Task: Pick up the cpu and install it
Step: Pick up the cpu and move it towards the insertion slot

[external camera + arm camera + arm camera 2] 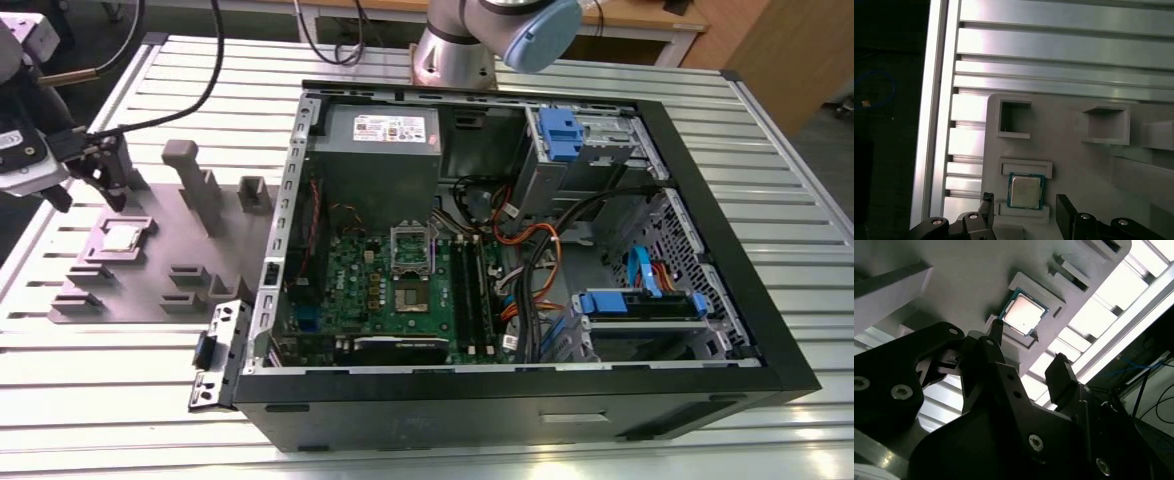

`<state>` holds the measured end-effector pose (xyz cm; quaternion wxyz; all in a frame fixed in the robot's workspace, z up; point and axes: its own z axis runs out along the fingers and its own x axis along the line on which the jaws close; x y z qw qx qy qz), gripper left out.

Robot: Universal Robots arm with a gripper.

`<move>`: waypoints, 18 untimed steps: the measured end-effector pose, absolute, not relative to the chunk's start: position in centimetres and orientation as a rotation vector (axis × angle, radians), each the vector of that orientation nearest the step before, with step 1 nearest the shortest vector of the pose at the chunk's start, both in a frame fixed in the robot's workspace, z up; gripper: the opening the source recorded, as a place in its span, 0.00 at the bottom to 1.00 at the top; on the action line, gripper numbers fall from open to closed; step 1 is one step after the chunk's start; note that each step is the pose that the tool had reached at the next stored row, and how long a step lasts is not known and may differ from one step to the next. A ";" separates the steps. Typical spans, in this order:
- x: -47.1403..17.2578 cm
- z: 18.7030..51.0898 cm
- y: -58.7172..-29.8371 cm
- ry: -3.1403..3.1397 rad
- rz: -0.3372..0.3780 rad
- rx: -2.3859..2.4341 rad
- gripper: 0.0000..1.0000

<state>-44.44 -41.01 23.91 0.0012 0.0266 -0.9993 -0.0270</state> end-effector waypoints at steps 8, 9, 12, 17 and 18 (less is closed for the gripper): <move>-44.2 22.6 -41.0 -3.138 -0.085 0.068 0.61; -44.2 22.4 -41.0 -3.138 -0.085 0.063 0.61; -44.2 21.9 -41.0 -3.138 -0.084 0.052 0.61; -44.2 21.0 -41.0 -3.139 -0.084 0.040 0.61; -44.2 20.9 -41.0 -3.139 -0.085 0.035 0.61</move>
